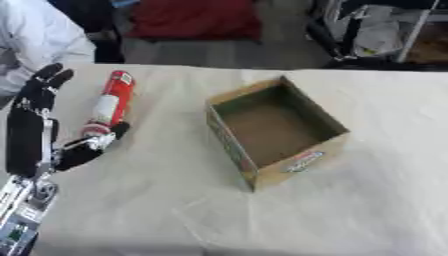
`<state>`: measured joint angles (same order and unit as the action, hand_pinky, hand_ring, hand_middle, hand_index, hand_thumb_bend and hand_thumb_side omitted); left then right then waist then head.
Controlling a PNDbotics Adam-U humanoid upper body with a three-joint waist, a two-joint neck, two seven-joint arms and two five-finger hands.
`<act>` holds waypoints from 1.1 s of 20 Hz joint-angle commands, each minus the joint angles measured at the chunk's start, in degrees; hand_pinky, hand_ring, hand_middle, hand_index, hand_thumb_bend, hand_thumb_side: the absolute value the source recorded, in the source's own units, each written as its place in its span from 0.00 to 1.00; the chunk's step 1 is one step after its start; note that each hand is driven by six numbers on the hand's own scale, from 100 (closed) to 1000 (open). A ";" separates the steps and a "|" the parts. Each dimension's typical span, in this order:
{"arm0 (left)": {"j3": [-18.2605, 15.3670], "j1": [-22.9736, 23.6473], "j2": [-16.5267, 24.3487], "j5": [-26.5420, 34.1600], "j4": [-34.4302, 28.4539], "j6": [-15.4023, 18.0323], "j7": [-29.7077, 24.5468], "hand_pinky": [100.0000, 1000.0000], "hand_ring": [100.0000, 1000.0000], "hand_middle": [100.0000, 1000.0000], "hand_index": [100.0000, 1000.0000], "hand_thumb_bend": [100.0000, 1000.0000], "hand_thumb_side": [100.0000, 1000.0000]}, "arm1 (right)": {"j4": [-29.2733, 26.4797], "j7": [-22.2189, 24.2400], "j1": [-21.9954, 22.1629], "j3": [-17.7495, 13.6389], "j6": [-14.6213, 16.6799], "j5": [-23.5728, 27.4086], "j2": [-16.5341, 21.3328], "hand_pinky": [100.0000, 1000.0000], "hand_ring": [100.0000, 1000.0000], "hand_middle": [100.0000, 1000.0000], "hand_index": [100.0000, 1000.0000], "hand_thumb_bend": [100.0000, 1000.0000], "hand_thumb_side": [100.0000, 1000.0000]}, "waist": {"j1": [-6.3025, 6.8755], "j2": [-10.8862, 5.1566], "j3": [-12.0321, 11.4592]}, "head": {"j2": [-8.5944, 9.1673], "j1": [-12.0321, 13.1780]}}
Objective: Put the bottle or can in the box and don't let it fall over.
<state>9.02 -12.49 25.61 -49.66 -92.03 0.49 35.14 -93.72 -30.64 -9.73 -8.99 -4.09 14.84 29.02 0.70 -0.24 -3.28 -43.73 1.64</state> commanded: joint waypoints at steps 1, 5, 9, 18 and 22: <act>0.02 -1.68 0.32 -0.77 -0.19 -0.84 -0.28 0.76 0.80 0.78 0.84 0.70 0.67 | -1.17 0.32 -0.88 -0.11 0.04 0.08 1.31 0.85 0.81 0.80 0.85 0.17 0.65 | 0.05 0.12 0.10 | -0.38 -0.04; 0.44 -2.95 -0.40 -1.05 0.69 -0.87 0.06 0.75 0.78 0.77 0.83 0.70 0.66 | -1.29 0.39 -1.05 -0.08 0.03 0.02 1.27 0.85 0.81 0.80 0.85 0.17 0.65 | 0.15 0.53 0.31 | -0.33 0.05; 0.78 -4.02 -1.38 -1.38 2.22 -0.87 0.77 0.75 0.78 0.76 0.82 0.69 0.66 | -1.41 0.47 -1.27 0.01 -0.02 -0.06 1.21 0.85 0.81 0.80 0.85 0.17 0.65 | 0.26 1.03 0.60 | -0.18 0.06; 1.11 -5.78 -3.48 -2.63 4.51 -1.65 1.51 0.75 0.78 0.76 0.82 0.70 0.67 | -1.80 0.59 -2.03 0.09 -0.02 -0.15 1.25 0.85 0.81 0.81 0.85 0.13 0.67 | 0.29 2.25 1.03 | -0.37 0.55; 0.92 -6.10 -3.96 -3.16 4.57 -2.85 2.08 0.74 0.78 0.76 0.81 0.70 0.67 | -2.26 0.43 -2.44 -0.04 0.09 -0.19 1.40 0.86 0.81 0.81 0.85 0.11 0.67 | 0.24 3.22 1.14 | -0.38 1.07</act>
<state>10.39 -17.71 21.04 -52.45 -86.90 -1.90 36.98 -94.50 -30.22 -11.29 -8.72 -4.11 14.84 28.99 1.04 3.32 -2.17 -43.73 2.43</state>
